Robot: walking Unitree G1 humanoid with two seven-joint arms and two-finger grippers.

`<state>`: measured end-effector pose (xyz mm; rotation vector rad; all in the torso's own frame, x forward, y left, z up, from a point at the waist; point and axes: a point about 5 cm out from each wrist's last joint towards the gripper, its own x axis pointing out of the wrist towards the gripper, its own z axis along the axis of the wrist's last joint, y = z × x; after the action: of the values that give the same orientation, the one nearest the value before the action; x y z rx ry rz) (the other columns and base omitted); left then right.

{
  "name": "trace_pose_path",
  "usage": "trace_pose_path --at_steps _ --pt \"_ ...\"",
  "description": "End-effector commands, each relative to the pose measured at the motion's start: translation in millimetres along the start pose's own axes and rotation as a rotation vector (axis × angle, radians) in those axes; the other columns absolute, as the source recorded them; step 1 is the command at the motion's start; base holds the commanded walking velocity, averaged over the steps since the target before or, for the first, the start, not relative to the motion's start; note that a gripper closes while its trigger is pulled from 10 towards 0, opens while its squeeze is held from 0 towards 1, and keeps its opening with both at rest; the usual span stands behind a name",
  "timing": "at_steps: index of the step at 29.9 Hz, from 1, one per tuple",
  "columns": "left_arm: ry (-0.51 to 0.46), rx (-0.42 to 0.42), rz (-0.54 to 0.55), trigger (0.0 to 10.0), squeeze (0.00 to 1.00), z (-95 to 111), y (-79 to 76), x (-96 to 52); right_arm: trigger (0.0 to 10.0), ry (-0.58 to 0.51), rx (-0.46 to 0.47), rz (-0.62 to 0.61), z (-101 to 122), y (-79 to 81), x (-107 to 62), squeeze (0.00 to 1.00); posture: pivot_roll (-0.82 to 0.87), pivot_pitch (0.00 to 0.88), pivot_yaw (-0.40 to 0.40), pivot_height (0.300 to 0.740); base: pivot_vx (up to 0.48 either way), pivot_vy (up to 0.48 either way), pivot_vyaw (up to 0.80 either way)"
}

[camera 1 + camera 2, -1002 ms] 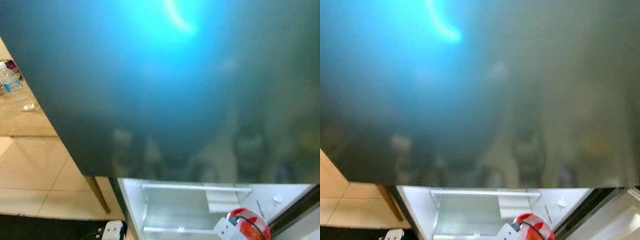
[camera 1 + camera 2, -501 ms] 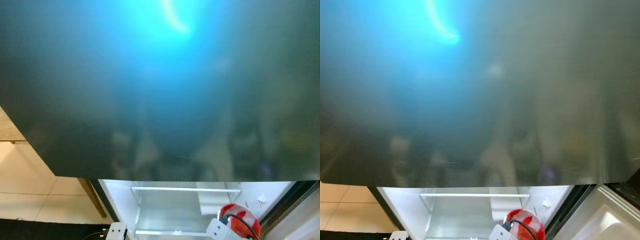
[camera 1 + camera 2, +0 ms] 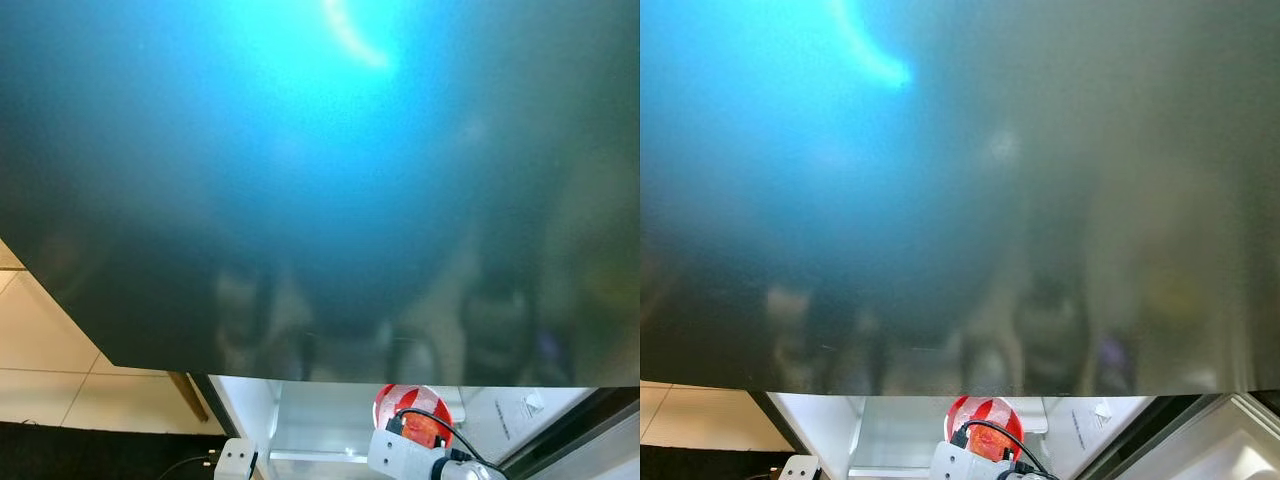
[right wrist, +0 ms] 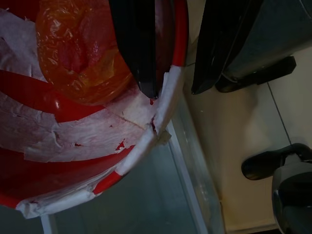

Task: Restocking fridge

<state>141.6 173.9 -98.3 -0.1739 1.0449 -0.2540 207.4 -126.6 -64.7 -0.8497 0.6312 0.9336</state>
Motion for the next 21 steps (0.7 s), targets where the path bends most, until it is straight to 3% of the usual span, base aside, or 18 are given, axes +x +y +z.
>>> trace_pose_path --at_steps 1,9,12,21 --pt "0.040 0.006 0.026 10.0 0.00 -8 4.2 -2.4 10.0 -0.032 -0.037 0.000 8 -1.5 2.2 0.00 -0.04 0.000 -0.001 0.740 0.000 0.000 0.00" --pt "0.011 0.006 0.042 10.0 0.00 -2 5.9 -2.0 10.0 -0.042 -0.072 -0.005 16 -3.5 5.1 0.00 -0.04 0.000 0.000 0.740 0.000 0.000 0.00" --pt "-0.060 0.005 0.048 10.0 0.00 16 7.2 -0.1 10.0 -0.063 -0.088 -0.003 25 -5.5 7.9 0.00 -0.04 0.003 -0.002 0.740 0.000 0.000 0.00" --pt "-0.154 0.050 0.025 10.0 0.00 49 1.6 4.8 10.0 -0.046 -0.099 -0.029 30 -13.2 9.9 0.00 -0.03 0.006 0.003 0.740 0.000 0.000 0.00"
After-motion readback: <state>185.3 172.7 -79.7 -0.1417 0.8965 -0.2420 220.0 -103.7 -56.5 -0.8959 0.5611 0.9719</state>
